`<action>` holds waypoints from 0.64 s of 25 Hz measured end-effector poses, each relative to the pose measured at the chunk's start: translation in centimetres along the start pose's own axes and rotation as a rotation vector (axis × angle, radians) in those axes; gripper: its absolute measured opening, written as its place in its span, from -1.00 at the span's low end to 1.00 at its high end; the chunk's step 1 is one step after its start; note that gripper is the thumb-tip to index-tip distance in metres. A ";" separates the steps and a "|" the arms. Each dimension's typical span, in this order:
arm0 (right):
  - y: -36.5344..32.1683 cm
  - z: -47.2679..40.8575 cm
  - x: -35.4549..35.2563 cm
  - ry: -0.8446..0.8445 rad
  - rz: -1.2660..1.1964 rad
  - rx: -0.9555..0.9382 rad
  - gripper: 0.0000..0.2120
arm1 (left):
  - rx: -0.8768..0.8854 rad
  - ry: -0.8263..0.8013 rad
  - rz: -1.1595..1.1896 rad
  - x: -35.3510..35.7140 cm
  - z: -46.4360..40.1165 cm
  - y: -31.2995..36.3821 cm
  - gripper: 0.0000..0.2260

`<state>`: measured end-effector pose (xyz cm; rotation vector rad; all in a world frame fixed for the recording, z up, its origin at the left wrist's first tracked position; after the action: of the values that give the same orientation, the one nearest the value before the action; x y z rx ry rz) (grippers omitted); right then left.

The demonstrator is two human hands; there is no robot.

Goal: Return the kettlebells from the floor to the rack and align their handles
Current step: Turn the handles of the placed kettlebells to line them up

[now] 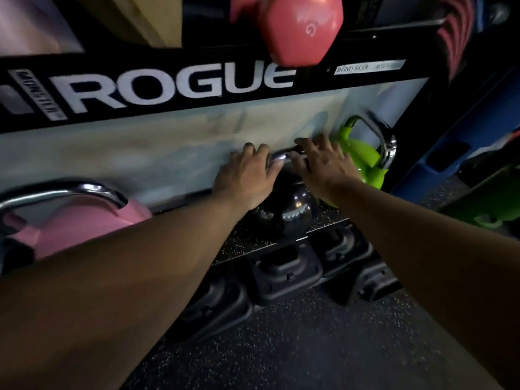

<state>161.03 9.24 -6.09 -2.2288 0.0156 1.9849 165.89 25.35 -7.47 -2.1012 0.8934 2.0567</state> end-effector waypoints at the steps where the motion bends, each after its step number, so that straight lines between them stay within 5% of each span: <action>1: 0.5 -0.7 0.6 -0.016 -0.009 0.000 -0.48 | -0.022 -0.005 0.065 0.9 -0.5 0.6 -0.57; 11: 3.3 -2.3 3.2 0.050 -0.539 -0.113 -0.50 | -0.347 0.150 0.483 4.3 -0.4 2.3 -0.61; 16: 4.5 -3.6 2.2 -0.071 -0.816 -0.024 -0.50 | -0.763 0.246 0.835 6.9 0.3 4.6 -0.37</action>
<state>164.36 4.52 -8.35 -1.7369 -0.7883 1.5792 163.18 19.27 -12.39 -2.6996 1.3590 2.9519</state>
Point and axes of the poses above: each hand's wrist, its own z-axis away from the middle knuckle, its own x-axis out of the palm, y = z × x, the point moved 2 cm from there along -z, towards the middle knuckle, and after that the axes turned 6 degrees about -x, right-handed, at the moved point
